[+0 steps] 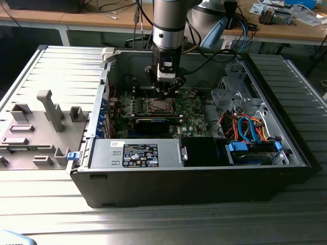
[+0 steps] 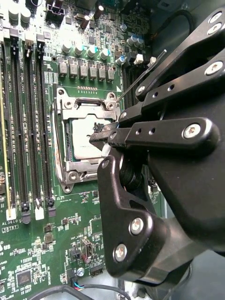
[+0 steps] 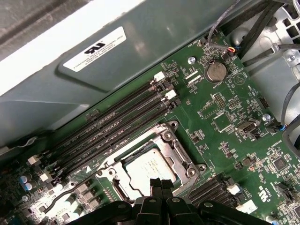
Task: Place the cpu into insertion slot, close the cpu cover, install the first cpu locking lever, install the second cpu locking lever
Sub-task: 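Install the first cpu locking lever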
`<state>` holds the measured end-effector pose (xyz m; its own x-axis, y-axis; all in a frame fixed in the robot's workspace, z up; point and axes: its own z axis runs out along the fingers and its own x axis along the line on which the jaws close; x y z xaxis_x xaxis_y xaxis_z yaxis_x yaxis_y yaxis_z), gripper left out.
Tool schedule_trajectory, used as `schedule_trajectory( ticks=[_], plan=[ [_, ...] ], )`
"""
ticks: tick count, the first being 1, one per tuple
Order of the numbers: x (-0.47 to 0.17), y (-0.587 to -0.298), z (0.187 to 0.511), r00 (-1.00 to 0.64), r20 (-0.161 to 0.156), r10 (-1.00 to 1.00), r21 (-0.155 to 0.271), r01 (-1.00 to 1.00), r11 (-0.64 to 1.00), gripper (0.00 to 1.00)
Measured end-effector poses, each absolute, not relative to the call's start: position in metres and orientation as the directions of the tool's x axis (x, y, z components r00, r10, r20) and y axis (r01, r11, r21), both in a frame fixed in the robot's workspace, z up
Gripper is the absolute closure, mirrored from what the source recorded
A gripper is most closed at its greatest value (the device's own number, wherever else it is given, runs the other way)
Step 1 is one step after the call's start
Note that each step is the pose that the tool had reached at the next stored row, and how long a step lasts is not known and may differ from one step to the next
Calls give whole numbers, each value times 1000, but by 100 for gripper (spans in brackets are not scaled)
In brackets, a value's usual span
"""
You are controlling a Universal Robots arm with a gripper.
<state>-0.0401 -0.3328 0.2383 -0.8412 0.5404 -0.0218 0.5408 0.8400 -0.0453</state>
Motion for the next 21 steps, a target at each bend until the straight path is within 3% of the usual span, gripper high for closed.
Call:
schedule_trajectory(
  ticks=[21],
  plan=[
    [-40, -333, 238, -863, -22, 505, -45, 506, 861, 89]
  ],
)
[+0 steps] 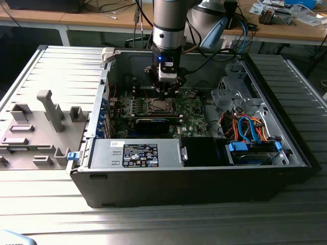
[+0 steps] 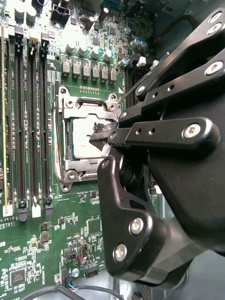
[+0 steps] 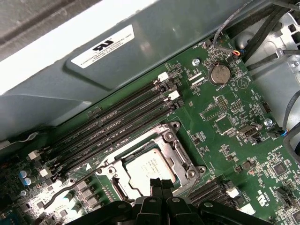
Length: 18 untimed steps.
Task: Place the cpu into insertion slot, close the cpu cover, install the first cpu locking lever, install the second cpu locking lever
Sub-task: 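Install the first cpu locking lever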
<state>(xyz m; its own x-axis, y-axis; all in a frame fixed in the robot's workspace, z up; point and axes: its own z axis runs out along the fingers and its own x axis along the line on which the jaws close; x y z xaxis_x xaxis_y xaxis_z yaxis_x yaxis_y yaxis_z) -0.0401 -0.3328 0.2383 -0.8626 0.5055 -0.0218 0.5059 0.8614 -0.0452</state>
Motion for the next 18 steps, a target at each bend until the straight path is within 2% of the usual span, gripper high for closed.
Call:
schedule_trajectory(
  ticks=[18],
  plan=[
    [-40, -333, 238, -879, -22, 476, -45, 476, 878, 89]
  ],
)
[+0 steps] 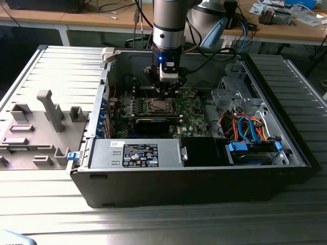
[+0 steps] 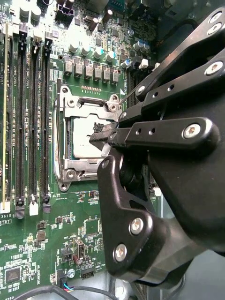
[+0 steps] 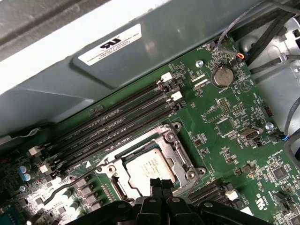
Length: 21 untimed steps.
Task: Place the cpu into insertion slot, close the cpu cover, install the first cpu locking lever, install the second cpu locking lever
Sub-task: 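Install the first cpu locking lever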
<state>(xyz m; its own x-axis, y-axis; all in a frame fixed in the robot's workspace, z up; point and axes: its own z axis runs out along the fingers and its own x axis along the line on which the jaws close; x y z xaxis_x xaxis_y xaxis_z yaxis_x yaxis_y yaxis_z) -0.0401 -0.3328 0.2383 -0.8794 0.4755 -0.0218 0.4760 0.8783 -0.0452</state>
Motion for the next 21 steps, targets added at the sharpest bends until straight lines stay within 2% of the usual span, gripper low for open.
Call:
schedule_trajectory(
  ticks=[21],
  plan=[
    [-40, -333, 238, -895, -22, 445, -45, 445, 894, 89]
  ],
)
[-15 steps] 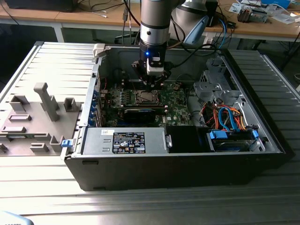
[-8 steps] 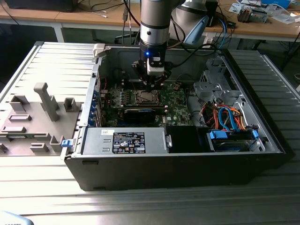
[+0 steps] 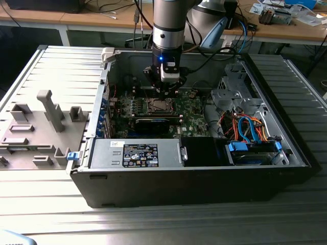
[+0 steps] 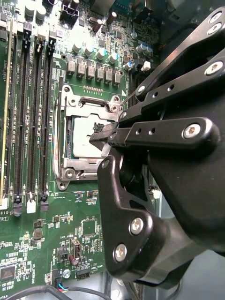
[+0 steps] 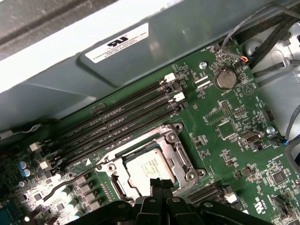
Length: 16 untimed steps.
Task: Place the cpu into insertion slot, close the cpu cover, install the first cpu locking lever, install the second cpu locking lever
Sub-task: 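Install the first cpu locking lever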
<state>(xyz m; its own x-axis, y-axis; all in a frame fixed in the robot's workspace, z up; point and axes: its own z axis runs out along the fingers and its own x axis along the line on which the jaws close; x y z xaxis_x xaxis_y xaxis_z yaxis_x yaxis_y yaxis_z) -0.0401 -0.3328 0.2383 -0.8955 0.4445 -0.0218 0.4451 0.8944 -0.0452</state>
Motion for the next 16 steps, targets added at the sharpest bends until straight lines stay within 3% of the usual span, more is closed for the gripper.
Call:
schedule_trajectory(
  ticks=[16],
  plan=[
    [-40, -333, 238, -907, -22, 421, -45, 422, 906, 89]
  ],
)
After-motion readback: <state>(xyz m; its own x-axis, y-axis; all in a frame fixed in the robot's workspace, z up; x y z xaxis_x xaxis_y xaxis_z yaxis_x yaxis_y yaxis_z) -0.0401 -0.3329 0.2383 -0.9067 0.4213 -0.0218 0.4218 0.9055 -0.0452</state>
